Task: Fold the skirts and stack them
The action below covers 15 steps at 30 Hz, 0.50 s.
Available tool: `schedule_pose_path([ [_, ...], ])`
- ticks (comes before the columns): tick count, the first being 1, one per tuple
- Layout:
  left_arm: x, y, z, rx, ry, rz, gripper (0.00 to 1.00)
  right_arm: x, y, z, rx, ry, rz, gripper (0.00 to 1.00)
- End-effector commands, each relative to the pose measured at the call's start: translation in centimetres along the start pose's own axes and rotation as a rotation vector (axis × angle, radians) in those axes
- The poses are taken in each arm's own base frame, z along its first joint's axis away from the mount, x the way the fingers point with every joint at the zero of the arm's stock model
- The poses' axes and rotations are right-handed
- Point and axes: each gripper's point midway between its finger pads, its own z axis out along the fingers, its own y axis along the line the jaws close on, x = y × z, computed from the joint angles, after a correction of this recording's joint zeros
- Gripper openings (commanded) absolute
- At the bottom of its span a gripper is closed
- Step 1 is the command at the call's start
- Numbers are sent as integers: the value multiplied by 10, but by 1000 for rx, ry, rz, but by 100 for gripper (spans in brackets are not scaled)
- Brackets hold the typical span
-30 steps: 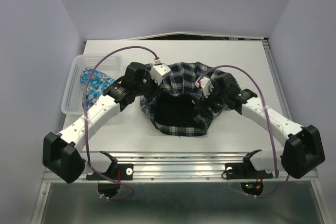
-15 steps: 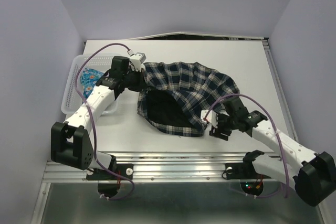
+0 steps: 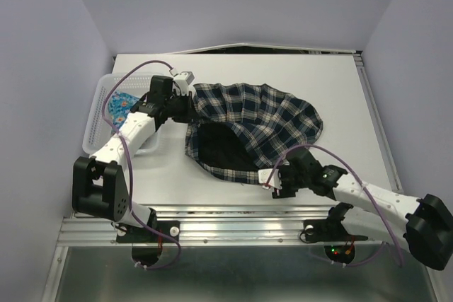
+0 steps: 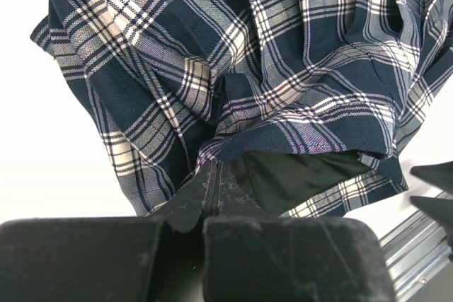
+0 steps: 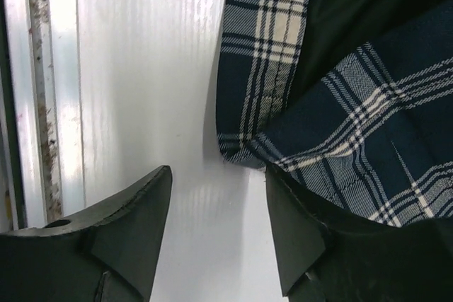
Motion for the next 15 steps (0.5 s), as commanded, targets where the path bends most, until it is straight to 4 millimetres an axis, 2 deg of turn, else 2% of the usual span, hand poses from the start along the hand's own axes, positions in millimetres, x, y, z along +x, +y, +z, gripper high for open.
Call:
schedule_pose_path([
  [1,-22,-5,-5,27,-62,8,0,-17,-29,12,125,-69,1,60],
  [3,-23,-6,-6,29,-64,8,0,-17,-36,15,151,-66,2,57],
  [6,-24,-4,-7,27,-68,6,0,-9,-30,21,125,-38,-37,52],
  [8,-24,-3,-7,28,-68,1,0,-4,-27,23,137,-25,-49,39],
  [10,-24,-4,-8,29,-70,10,0,2,-35,24,184,2,-53,9],
  [11,-26,-4,-9,30,-75,14,0,2,-39,22,205,12,-37,1],
  [14,-26,-4,-13,23,-85,43,0,-3,-75,1,349,57,28,1],
  [15,-25,-2,-14,12,-88,55,0,-10,-103,-22,446,46,63,1],
])
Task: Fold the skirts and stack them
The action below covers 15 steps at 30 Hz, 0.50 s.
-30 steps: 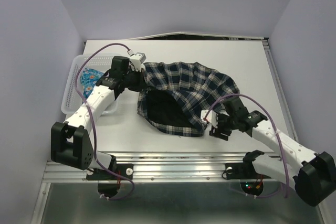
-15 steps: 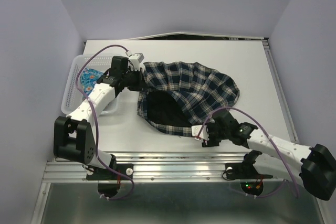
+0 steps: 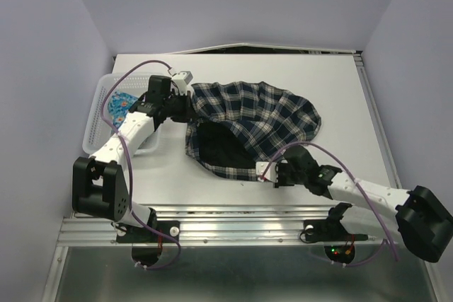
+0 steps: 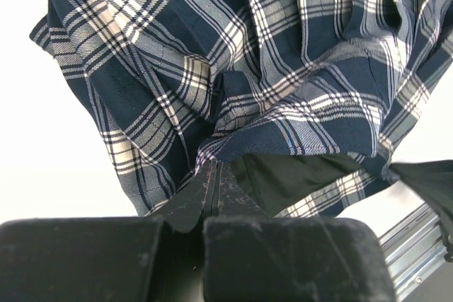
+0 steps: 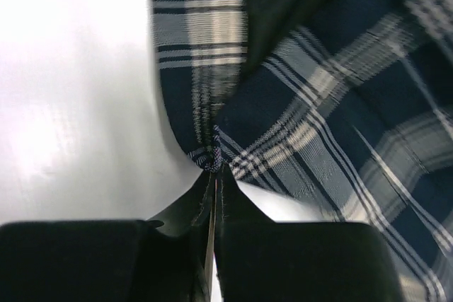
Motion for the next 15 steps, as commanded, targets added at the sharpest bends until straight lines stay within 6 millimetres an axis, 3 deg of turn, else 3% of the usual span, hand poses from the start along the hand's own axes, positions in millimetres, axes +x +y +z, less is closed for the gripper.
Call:
schedule_pose_path([
  [1,-23,-5,-14,2,-90,78,0,-10,-79,-36,283,23,91,1],
  [2,-23,-5,-16,0,-102,101,0,-18,-100,-52,332,-1,111,1],
  [3,-29,-8,-22,3,-133,128,0,-14,-107,-63,347,8,132,1],
  [4,-24,-6,-23,0,-133,148,0,-14,-131,-88,428,-8,161,1],
  [7,-24,-5,-34,-28,-175,174,0,3,-147,-117,478,25,168,1],
  [8,-23,-2,-36,-42,-178,201,0,18,-153,-126,505,55,202,1],
  [13,-4,9,-43,-94,-145,328,0,46,-156,-125,502,113,274,1],
  [15,-5,12,-55,-132,-165,400,0,56,-154,-121,488,142,289,1],
])
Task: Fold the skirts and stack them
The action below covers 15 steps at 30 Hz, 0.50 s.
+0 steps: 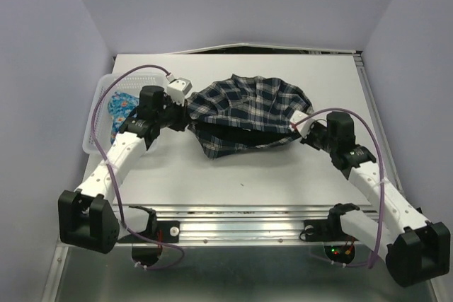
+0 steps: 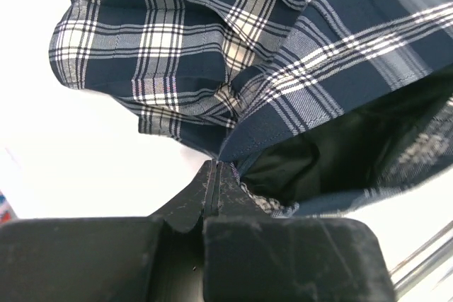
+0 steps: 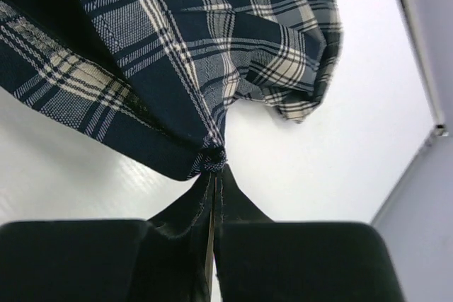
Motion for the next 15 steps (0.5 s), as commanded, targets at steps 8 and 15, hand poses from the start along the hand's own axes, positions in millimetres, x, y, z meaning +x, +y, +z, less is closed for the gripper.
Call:
schedule_pose_path([
  [8,21,-28,-34,169,-5,451,65,45,36,4,-155,109,6,1],
  [15,26,-39,-40,274,-20,649,99,59,57,2,-208,120,-26,1],
])
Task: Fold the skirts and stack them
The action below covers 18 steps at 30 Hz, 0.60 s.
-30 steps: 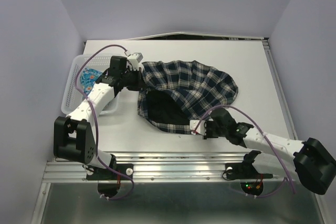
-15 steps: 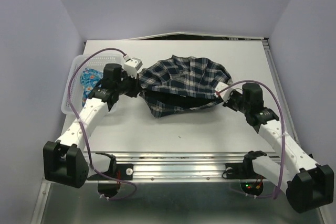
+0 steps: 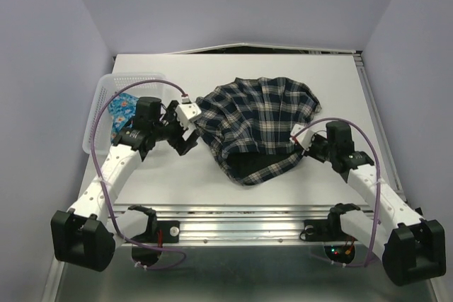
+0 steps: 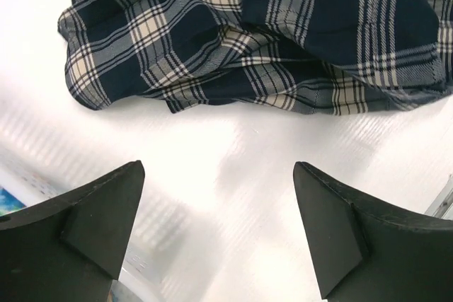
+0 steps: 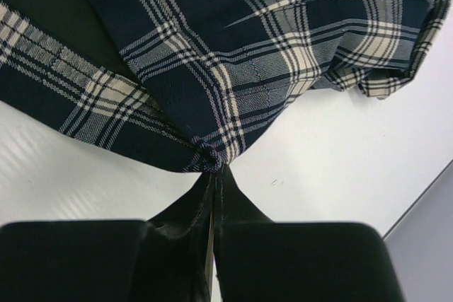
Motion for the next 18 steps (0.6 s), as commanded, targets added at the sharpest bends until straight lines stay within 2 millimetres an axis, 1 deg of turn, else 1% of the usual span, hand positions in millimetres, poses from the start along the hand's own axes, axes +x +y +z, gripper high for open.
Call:
schedule_pose_path([
  [1,-14,-20,-6,132,-82,225,98,2,11,-2,-32,-18,-22,1],
  [3,-7,-34,-5,205,-94,300,98,3,14,0,-45,-18,-18,1],
  [4,-5,-44,-1,256,-119,401,98,5,15,1,-51,-11,-16,1],
  [5,-2,-44,0,256,-120,441,98,6,15,1,-50,-9,-17,1],
  [6,-3,-47,8,254,-124,529,98,8,16,2,-52,1,-17,1],
  [8,-5,-53,18,268,-132,645,97,8,16,2,-52,1,-17,1],
  [9,-12,-63,25,286,-156,722,97,7,17,2,-55,-3,-13,1],
  [10,-16,-64,29,283,-162,807,97,6,16,2,-55,-8,-9,1],
  [11,-19,-67,33,299,-170,857,97,5,16,2,-54,-11,-8,1],
  [12,-17,-71,40,332,-168,896,97,5,16,2,-55,-10,-6,1],
  [13,-23,-79,42,359,-182,944,96,5,15,2,-52,-9,-5,1],
  [14,-22,-82,49,385,-187,988,96,5,14,2,-49,-7,-7,1],
  [16,-33,-89,57,389,-213,1039,96,5,14,2,-46,-6,-4,1],
  [18,-36,-93,66,406,-221,1078,95,5,14,1,-45,-10,0,1],
])
